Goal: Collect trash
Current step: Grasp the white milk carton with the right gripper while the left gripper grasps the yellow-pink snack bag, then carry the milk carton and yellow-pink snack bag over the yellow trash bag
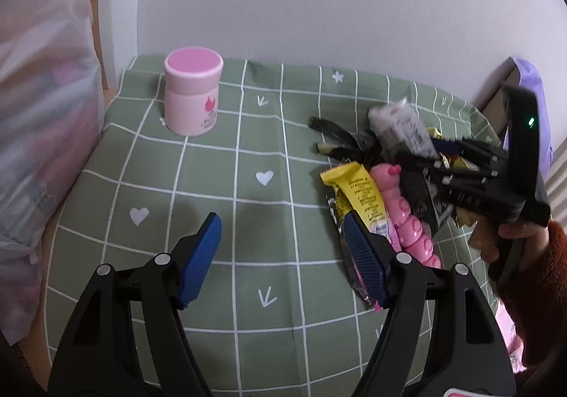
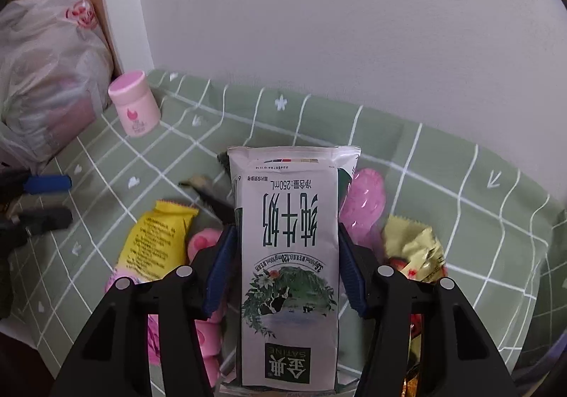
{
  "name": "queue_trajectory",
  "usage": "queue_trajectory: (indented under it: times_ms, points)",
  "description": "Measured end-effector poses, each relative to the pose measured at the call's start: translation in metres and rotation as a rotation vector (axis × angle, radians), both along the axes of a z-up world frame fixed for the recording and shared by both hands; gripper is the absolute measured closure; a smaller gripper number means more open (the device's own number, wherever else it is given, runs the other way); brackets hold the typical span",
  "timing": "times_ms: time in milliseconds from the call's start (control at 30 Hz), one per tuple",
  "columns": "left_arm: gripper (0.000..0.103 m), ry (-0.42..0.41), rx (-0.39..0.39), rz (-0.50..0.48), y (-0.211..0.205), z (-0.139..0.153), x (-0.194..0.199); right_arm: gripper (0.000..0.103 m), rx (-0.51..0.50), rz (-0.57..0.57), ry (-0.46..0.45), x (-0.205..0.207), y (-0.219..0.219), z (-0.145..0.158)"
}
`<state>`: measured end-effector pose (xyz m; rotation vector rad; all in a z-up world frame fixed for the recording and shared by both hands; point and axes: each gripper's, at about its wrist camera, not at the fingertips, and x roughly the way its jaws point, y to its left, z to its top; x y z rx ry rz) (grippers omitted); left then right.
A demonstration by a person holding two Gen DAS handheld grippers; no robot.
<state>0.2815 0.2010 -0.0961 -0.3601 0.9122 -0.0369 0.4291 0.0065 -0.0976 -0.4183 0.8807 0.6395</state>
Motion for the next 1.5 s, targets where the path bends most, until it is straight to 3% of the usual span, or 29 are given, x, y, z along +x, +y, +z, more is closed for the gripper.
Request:
queue_trajectory:
  times_ms: [300, 500, 633, 733, 767, 833, 867, 933, 1100, 1267, 1500]
  points:
    - [0.035, 0.026, -0.067, -0.064, -0.018, -0.005, 0.008, 0.051, 0.124, -0.095, -0.113, -0.041, -0.061, 0.045]
    - [0.035, 0.083, -0.138, -0.115, -0.039, -0.014, 0.038, 0.051, 0.239, -0.246, -0.094, -0.073, -0.121, 0.057]
    - [0.04, 0.134, -0.154, -0.096, -0.048, -0.021, 0.066, 0.051, 0.236, -0.289, -0.091, -0.102, -0.142, 0.056]
    - [0.051, 0.173, -0.144, -0.091, -0.056, -0.025, 0.078, 0.051, 0.225, -0.315, -0.085, -0.119, -0.149, 0.052]
    - [0.061, 0.177, -0.135, -0.095, -0.058, -0.023, 0.081, 0.051, 0.225, -0.327, -0.082, -0.124, -0.153, 0.051]
    - [0.07, 0.192, -0.154, -0.123, -0.064, -0.021, 0.083, 0.051, 0.235, -0.351, -0.078, -0.134, -0.163, 0.052]
    - [0.077, 0.187, -0.154, -0.124, -0.065, -0.019, 0.08, 0.051, 0.24, -0.358, -0.076, -0.137, -0.166, 0.051]
    - [0.079, 0.171, -0.141, -0.135, -0.069, -0.013, 0.074, 0.051, 0.229, -0.361, -0.059, -0.141, -0.171, 0.046]
    - [0.08, 0.091, -0.085, -0.199, -0.084, 0.013, 0.045, 0.051, 0.177, -0.36, -0.041, -0.149, -0.173, 0.028]
    - [0.08, 0.042, -0.047, -0.258, -0.096, 0.03, 0.014, 0.051, 0.192, -0.374, -0.022, -0.158, -0.176, 0.019]
    - [0.08, 0.0, -0.047, -0.29, -0.108, 0.046, -0.002, 0.051, 0.292, -0.348, -0.186, -0.179, -0.185, 0.045]
